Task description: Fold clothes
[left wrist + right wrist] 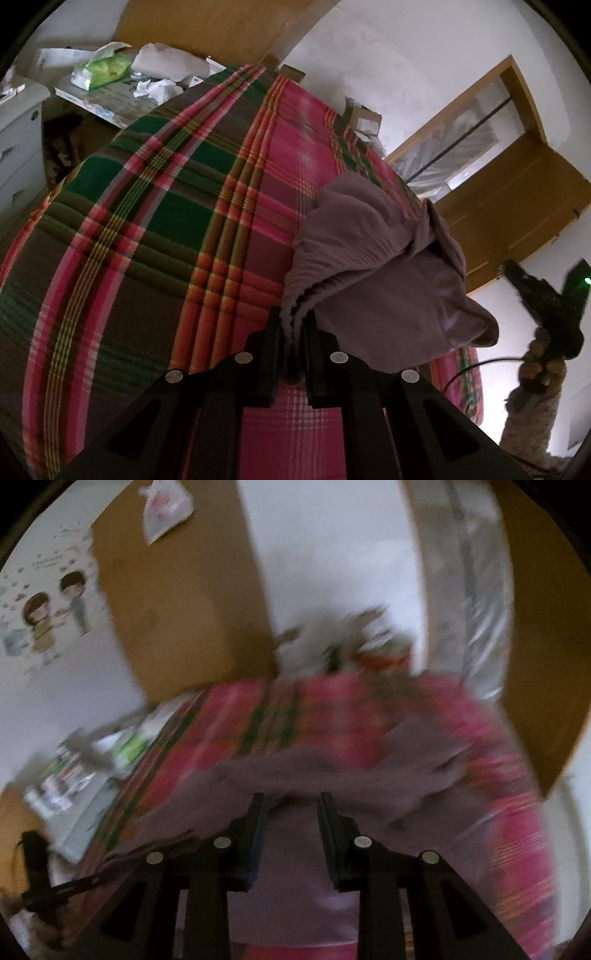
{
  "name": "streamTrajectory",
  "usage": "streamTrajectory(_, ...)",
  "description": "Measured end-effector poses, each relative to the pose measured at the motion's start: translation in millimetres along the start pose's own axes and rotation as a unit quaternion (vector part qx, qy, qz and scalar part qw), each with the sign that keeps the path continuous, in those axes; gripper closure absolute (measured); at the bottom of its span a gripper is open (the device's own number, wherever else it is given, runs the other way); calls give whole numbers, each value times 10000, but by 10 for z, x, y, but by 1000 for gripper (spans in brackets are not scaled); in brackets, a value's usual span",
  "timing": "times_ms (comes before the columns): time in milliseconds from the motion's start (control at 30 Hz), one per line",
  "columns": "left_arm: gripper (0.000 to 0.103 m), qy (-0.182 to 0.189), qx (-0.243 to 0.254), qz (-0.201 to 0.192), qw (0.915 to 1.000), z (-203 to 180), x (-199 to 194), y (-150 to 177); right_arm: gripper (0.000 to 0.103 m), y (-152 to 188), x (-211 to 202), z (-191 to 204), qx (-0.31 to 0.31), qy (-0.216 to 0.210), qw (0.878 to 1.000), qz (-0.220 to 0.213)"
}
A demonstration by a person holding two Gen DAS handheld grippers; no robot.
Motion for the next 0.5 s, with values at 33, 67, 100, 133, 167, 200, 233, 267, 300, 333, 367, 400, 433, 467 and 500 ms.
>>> streamTrajectory(33,93,-3,3,11,10000,5,2,3,75,50,129,102,-24,-200,9997,145)
streamTrajectory(67,93,-6,7,22,10000,11,4,6,75,97,274,215,-40,-422,9987,288)
streamTrajectory(100,93,-12,20,31,10000,6,7,14,75,141,409,322,-48,-632,9971,415)
streamTrajectory(133,93,-8,30,34,10000,6,4,19,75,175,516,415,-32,-809,9955,489)
streamTrajectory(167,93,-1,39,35,10000,8,-1,22,75,205,629,499,-15,-968,9936,578)
streamTrajectory(200,93,16,29,34,10000,9,-3,20,75,220,752,551,16,-1064,9919,697)
streamTrajectory(233,93,27,28,30,10000,8,-2,16,75,235,843,582,91,-1146,9904,771)
streamTrajectory(267,93,19,50,27,10000,3,0,12,75,253,935,612,176,-1240,9884,857)
streamTrajectory(300,93,9,77,28,10000,-1,2,10,74,279,1031,634,289,-1370,9854,973)
streamTrajectory(333,93,15,86,33,10000,3,2,7,74,302,1108,649,417,-1480,9822,1080)
streamTrajectory(367,93,25,89,39,9999,8,2,4,70,339,1176,660,580,-1591,9782,1205)
streamTrajectory(400,93,36,92,45,9999,14,2,1,66,382,1253,677,737,-1744,9727,1346)
streamTrajectory(433,93,49,97,53,9999,20,3,0,65,420,1322,693,884,-1882,9672,1459)
streamTrajectory(467,93,64,103,60,9999,27,5,0,64,442,1366,706,1005,-1981,9636,1490)
streamTrajectory(500,93,74,96,73,9999,36,6,0,62,464,1409,720,1126,-2080,9597,1520)
Point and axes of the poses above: each gripper's, at about its wrist camera, not at the fingertips, and x roughly the way its jaws point, z to its left, y to its underside, the point moved 5 cm from there along x, roughly the way its jaws point, and after that the axes turned 4 degrees about -x, right-handed, at the moved point
